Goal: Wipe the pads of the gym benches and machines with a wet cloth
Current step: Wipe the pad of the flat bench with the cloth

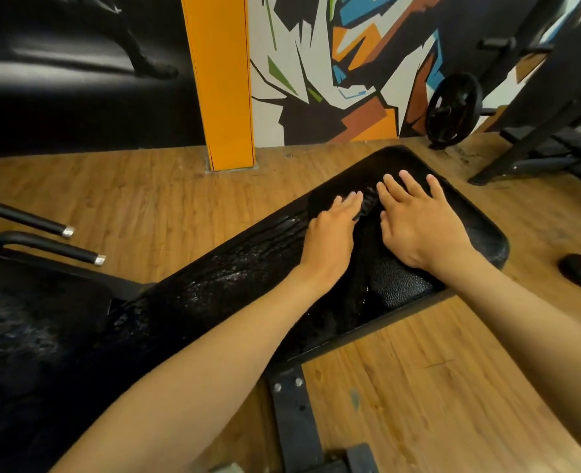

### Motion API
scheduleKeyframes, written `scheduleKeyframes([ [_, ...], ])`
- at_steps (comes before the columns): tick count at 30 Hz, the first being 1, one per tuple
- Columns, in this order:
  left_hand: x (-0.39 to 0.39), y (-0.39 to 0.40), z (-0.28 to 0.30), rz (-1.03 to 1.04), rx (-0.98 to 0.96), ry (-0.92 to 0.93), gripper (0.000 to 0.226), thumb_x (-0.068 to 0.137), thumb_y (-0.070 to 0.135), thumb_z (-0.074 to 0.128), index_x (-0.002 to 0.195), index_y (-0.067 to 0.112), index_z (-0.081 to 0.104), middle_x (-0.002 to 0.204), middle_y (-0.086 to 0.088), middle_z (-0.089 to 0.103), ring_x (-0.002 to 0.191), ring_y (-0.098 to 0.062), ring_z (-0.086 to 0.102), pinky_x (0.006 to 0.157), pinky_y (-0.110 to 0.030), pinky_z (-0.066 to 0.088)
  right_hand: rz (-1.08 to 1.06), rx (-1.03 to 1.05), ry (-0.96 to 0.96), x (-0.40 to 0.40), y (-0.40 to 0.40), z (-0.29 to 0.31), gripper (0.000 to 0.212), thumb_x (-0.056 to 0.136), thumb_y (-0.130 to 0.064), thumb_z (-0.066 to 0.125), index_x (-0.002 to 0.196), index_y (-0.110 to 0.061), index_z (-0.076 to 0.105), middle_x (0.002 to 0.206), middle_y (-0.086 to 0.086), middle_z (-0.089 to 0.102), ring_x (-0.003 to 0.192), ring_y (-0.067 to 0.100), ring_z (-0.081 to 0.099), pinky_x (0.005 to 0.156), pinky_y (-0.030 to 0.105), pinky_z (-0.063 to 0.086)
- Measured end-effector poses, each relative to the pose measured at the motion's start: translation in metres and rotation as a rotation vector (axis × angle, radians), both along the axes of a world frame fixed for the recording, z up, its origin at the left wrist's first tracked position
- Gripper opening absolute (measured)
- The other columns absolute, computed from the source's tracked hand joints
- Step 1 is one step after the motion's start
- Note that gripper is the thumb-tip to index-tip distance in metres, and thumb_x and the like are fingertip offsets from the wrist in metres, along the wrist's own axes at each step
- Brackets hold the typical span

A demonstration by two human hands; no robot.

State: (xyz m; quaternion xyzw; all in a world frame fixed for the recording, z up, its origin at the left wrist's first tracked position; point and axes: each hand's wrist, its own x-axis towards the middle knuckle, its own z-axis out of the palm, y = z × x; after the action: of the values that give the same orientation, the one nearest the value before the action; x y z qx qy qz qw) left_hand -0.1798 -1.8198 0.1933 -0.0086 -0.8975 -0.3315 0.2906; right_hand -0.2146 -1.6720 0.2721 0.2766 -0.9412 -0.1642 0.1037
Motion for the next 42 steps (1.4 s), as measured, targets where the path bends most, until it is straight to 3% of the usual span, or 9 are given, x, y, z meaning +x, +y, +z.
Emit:
scheduleKeyframes([
  [5,0.002,-0.013,0.003,-0.094,-0.027,-0.019,0.051,0.106,0.007,0.052,0.154,0.018,0.045,0.155,-0.003,0.049,0.148,-0.022,0.038,0.117,-0.048,0.041,0.100,0.059,-0.147,-0.008,0.012,0.022,0.057,0.109,-0.033,0.023,0.162,-0.014,0.016,0.171,0.005,0.008,0.158,0.022,0.001,0.125,0.048,0.005],
  [9,-0.006,-0.009,0.012,-0.047,0.038,-0.083,0.050,0.105,0.005,0.052,0.153,0.016,0.047,0.153,-0.007,0.051,0.148,-0.025,0.038,0.112,-0.056,0.043,0.101,0.074,-0.145,0.000,0.042,0.033,0.065,0.104,-0.051,0.004,0.163,-0.027,0.012,0.171,-0.005,0.003,0.158,0.015,-0.002,0.126,0.044,0.006],
  [12,0.046,0.008,-0.003,-0.221,-0.090,0.053,0.052,0.103,0.002,0.054,0.153,0.015,0.046,0.156,-0.002,0.048,0.149,-0.020,0.036,0.116,-0.047,0.042,0.130,0.012,-0.070,0.008,0.049,0.023,0.083,0.092,-0.053,-0.006,0.161,-0.019,0.025,0.169,0.000,0.020,0.157,0.018,0.009,0.125,0.043,0.009],
  [17,0.109,0.009,-0.029,-0.497,-0.303,0.164,0.068,0.096,-0.011,0.059,0.157,0.013,0.038,0.161,-0.002,0.042,0.153,-0.015,0.030,0.118,-0.033,0.040,0.152,0.018,-0.059,0.009,0.047,0.025,0.074,0.097,-0.046,0.003,0.162,-0.015,0.022,0.169,0.001,0.019,0.158,0.018,0.006,0.126,0.043,0.007],
  [21,0.068,0.011,-0.005,-0.315,-0.112,0.050,0.059,0.100,-0.003,0.057,0.154,0.015,0.045,0.157,0.000,0.048,0.150,-0.016,0.036,0.117,-0.039,0.042,0.173,-0.046,-0.105,0.009,0.048,0.028,0.056,0.108,-0.032,0.026,0.160,-0.010,0.028,0.167,0.006,0.025,0.157,0.020,0.010,0.127,0.044,0.009],
  [24,0.058,0.025,0.002,-0.209,-0.006,0.014,0.054,0.101,0.000,0.058,0.152,0.013,0.048,0.154,-0.002,0.051,0.149,-0.018,0.037,0.117,-0.040,0.042,0.171,-0.014,-0.093,0.008,0.048,0.027,0.073,0.099,-0.044,0.007,0.160,-0.007,0.026,0.168,0.009,0.023,0.158,0.023,0.010,0.127,0.044,0.011],
  [33,0.109,0.028,-0.016,-0.361,-0.165,0.075,0.067,0.096,-0.008,0.061,0.156,0.015,0.041,0.159,-0.001,0.045,0.151,-0.014,0.033,0.117,-0.035,0.042,0.192,0.088,-0.142,0.006,0.047,0.027,0.087,0.085,-0.059,-0.019,0.163,-0.026,0.000,0.170,-0.003,0.001,0.156,0.017,-0.012,0.127,0.044,-0.005],
  [38,0.058,0.034,0.010,-0.188,0.004,-0.019,0.053,0.102,0.002,0.056,0.153,0.016,0.047,0.154,-0.002,0.050,0.149,-0.019,0.036,0.117,-0.047,0.042,0.184,0.066,-0.090,0.008,0.047,0.025,0.076,0.095,-0.053,-0.008,0.163,-0.021,0.005,0.171,-0.002,0.007,0.157,0.017,-0.008,0.126,0.042,-0.003],
  [42,0.095,0.041,-0.008,-0.211,-0.076,0.059,0.059,0.100,-0.001,0.059,0.155,0.015,0.044,0.157,0.000,0.048,0.150,-0.015,0.034,0.118,-0.036,0.042,0.159,0.087,-0.112,0.009,0.044,0.028,0.060,0.107,-0.045,0.006,0.163,-0.023,0.004,0.171,-0.003,0.002,0.156,0.016,-0.010,0.127,0.042,-0.006],
])
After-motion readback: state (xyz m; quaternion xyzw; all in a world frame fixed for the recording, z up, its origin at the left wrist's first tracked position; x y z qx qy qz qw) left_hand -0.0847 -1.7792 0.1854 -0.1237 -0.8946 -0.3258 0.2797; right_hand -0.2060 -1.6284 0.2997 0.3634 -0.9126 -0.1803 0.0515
